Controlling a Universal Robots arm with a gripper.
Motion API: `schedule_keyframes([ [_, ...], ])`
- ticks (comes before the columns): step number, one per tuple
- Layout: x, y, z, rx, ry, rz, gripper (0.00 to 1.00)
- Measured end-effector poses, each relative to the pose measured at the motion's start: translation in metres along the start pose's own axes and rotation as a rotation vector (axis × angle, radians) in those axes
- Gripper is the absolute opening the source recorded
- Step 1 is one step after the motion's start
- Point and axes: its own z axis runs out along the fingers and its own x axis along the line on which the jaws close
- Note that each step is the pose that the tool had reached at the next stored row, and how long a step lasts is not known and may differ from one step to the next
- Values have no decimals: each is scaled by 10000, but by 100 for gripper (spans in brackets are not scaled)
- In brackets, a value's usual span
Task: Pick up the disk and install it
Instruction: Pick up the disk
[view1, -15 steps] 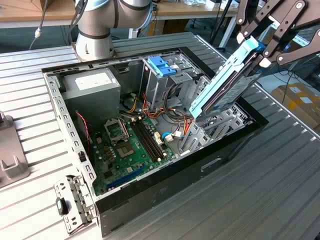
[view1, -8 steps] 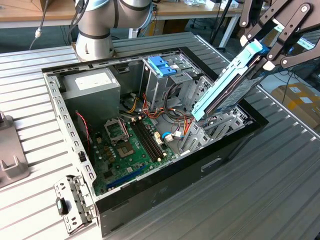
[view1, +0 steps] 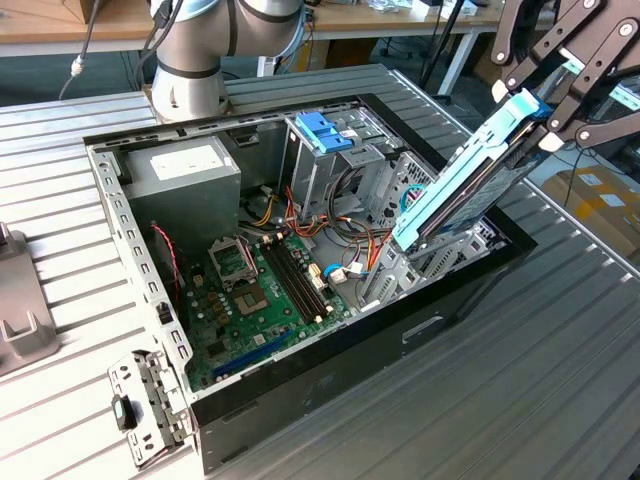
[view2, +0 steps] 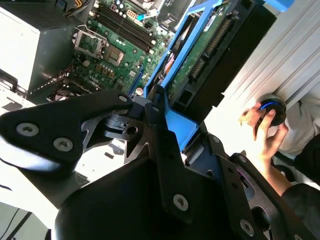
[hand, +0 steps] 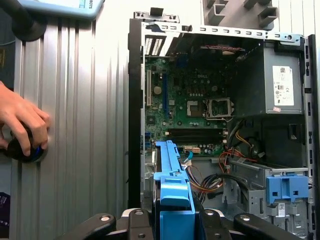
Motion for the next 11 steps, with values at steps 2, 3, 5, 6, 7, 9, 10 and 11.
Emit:
schedule_keyframes([
  [2,20,-7,0,0,-1,-1,37],
  [3,32,-11,-1,0,0,0,37],
  [5,46,-16,0,0,-1,0,37],
  [6,56,-20,-1,0,0,0,37],
  [7,62,-23,-1,0,0,0,37],
  [9,76,-29,-1,0,1,0,37],
  [10,84,-31,-1,0,0,0,37],
  [11,93,-35,0,0,-1,0,37],
])
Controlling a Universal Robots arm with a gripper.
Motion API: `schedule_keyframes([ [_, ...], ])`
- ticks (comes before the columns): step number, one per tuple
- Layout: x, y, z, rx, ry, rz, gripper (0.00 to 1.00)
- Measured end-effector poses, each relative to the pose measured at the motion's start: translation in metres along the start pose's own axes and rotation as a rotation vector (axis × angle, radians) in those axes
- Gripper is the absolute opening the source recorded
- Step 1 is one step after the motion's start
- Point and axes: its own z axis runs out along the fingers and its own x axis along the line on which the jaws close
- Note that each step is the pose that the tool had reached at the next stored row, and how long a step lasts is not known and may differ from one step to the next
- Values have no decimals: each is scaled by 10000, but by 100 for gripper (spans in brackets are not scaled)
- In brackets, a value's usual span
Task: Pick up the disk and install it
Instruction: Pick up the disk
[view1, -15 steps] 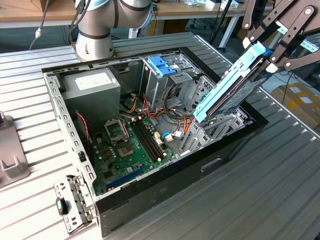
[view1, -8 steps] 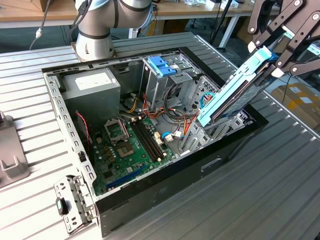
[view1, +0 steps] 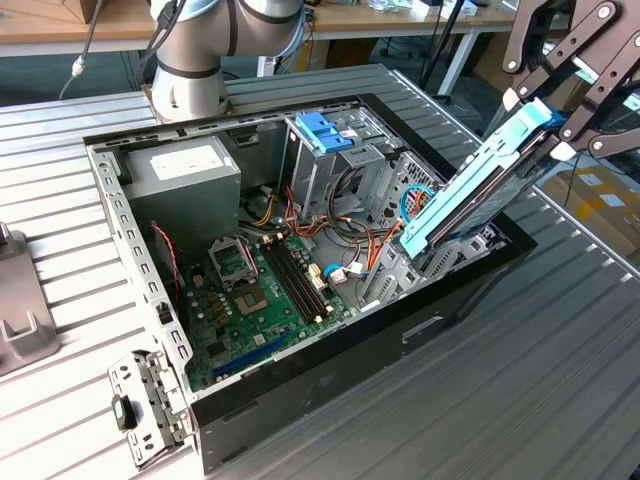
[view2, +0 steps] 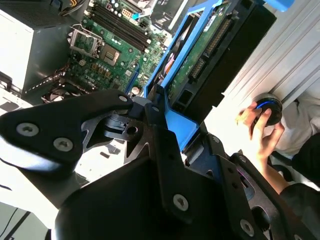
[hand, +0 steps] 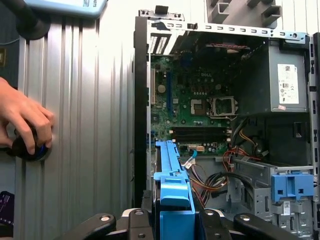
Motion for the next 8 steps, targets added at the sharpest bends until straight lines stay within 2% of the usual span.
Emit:
schedule_keyframes([
  [8,75,-30,-1,0,0,0,37],
])
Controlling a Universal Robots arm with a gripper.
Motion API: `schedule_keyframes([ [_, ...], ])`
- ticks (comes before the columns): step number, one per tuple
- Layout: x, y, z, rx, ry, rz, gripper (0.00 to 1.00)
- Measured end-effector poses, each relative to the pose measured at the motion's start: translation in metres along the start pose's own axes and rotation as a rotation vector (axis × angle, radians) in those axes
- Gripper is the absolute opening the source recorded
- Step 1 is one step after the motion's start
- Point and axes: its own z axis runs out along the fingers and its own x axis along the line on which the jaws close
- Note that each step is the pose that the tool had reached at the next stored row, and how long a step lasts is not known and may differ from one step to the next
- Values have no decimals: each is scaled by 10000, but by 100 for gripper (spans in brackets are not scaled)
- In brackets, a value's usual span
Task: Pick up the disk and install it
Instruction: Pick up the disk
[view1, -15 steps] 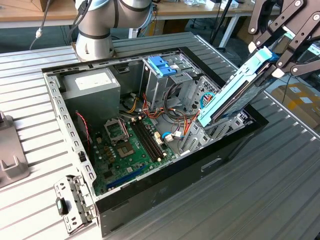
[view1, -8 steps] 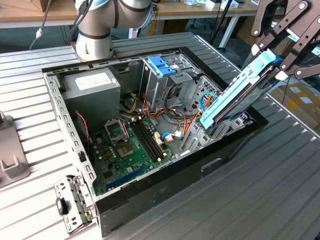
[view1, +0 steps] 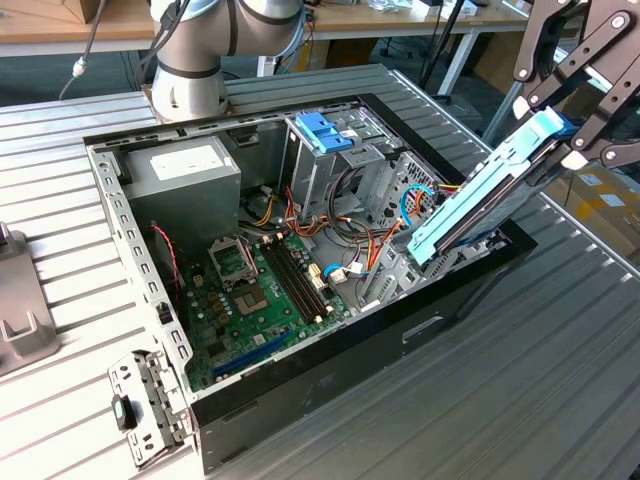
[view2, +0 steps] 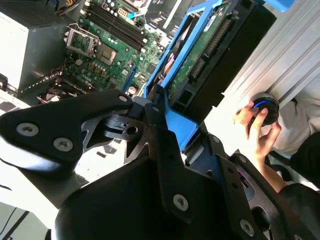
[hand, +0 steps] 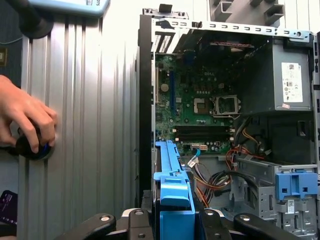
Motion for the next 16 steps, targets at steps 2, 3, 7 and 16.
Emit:
schedule_keyframes([
  [2,24,-12,-2,0,1,0,37],
  [3,36,-20,-2,0,0,0,37],
  [7,61,-39,-2,0,1,0,37],
  [16,60,-143,-5,0,0,0,37],
])
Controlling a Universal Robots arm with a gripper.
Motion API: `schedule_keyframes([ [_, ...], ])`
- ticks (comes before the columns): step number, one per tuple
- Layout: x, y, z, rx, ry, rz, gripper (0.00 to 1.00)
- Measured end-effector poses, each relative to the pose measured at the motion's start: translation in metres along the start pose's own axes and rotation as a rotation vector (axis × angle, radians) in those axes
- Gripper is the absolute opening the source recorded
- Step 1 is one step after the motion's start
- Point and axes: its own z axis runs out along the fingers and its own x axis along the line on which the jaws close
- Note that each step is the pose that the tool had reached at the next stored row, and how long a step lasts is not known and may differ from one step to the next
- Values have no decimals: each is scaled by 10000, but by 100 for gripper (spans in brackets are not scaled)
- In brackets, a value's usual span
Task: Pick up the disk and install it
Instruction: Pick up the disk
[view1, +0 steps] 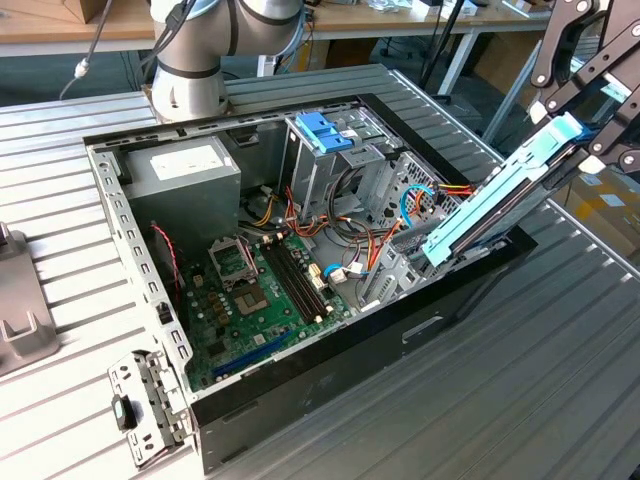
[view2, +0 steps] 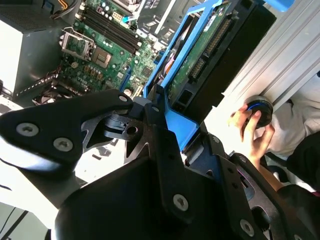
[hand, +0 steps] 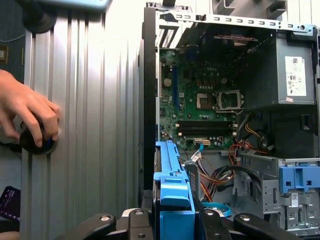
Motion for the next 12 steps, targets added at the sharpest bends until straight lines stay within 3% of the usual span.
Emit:
schedule_keyframes([
  [5,-11,-87,-3,-1,-1,0,37],
  [8,-42,-195,-2,-5,0,0,37],
  [12,-67,-275,-1,-9,1,2,37],
])
